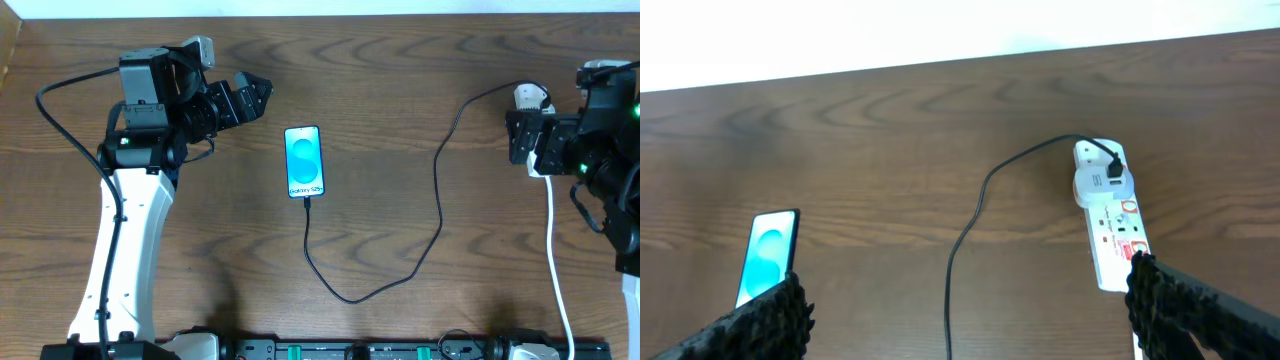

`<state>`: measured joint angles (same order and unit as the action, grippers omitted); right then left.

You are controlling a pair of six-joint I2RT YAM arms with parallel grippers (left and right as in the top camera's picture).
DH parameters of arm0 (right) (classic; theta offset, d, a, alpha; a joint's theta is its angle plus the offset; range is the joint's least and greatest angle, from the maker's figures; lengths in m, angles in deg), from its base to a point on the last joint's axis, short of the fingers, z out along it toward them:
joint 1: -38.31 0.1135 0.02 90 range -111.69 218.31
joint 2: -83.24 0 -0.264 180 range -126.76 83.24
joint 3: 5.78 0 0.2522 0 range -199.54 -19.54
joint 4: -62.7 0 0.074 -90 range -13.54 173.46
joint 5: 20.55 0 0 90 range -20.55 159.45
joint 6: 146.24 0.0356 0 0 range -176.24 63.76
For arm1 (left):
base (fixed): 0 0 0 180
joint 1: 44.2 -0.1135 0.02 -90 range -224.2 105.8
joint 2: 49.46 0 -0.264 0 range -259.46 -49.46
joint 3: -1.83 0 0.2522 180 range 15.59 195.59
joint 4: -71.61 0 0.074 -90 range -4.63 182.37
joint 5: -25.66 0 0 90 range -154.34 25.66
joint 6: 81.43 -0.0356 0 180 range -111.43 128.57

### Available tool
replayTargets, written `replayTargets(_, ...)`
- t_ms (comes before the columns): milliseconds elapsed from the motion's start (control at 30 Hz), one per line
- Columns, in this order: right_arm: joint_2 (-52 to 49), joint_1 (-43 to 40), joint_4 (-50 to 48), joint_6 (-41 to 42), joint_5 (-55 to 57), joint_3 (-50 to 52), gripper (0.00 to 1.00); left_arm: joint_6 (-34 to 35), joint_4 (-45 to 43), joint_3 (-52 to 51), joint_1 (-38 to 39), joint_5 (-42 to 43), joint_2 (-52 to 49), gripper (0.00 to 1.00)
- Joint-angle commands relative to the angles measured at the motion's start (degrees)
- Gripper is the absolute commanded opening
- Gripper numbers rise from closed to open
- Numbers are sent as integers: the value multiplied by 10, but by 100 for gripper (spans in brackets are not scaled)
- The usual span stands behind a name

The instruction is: Plug charger to phone and switch on socket

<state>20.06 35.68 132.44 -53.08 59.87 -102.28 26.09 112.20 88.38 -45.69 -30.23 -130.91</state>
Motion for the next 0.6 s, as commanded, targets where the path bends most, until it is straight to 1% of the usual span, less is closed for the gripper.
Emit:
replayTargets(0,2,4,12,0,-2,-1,99,-10,1,0,-2,-5,1,98)
replayTargets(300,2,4,25,-3,20,-1,99,-10,1,0,-2,-5,1,98)
replayTargets(567,2,4,-12,-3,33,1,99,-10,1,0,-2,-5,1,98)
